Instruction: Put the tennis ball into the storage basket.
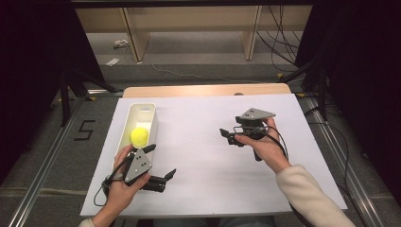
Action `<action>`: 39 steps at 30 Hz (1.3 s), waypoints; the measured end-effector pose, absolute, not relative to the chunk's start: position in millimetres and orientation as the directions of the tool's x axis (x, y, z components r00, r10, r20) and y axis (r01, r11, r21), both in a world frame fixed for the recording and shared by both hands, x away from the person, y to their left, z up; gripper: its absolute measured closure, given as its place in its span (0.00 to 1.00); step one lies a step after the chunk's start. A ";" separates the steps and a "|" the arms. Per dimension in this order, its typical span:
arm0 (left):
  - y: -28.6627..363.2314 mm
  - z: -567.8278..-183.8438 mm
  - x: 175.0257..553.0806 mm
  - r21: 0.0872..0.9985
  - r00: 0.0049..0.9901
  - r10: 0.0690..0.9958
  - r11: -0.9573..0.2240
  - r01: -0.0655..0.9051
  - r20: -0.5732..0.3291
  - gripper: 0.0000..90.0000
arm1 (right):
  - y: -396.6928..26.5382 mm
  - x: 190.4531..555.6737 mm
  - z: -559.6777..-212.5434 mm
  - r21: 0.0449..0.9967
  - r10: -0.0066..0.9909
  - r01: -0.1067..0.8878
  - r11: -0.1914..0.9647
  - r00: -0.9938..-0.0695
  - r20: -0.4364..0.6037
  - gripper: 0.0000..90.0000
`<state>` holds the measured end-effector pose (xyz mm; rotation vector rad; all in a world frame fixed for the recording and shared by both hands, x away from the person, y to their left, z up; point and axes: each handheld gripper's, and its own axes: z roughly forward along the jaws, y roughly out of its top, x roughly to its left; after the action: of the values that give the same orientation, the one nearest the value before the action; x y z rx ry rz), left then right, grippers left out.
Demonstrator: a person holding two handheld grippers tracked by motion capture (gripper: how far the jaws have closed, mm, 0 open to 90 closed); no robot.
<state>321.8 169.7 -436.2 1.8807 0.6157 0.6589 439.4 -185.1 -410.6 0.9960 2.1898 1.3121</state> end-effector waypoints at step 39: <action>172.2 -435.6 321.2 0.924 0.711 0.682 -0.361 0.125 0.170 0.00 | -270.4 390.0 -422.3 0.866 0.813 0.413 0.282 -0.582 0.014 0.23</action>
<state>321.2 172.2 -435.6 1.8770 0.6276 0.6707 390.0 -270.4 -422.3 1.1007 2.1225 1.2357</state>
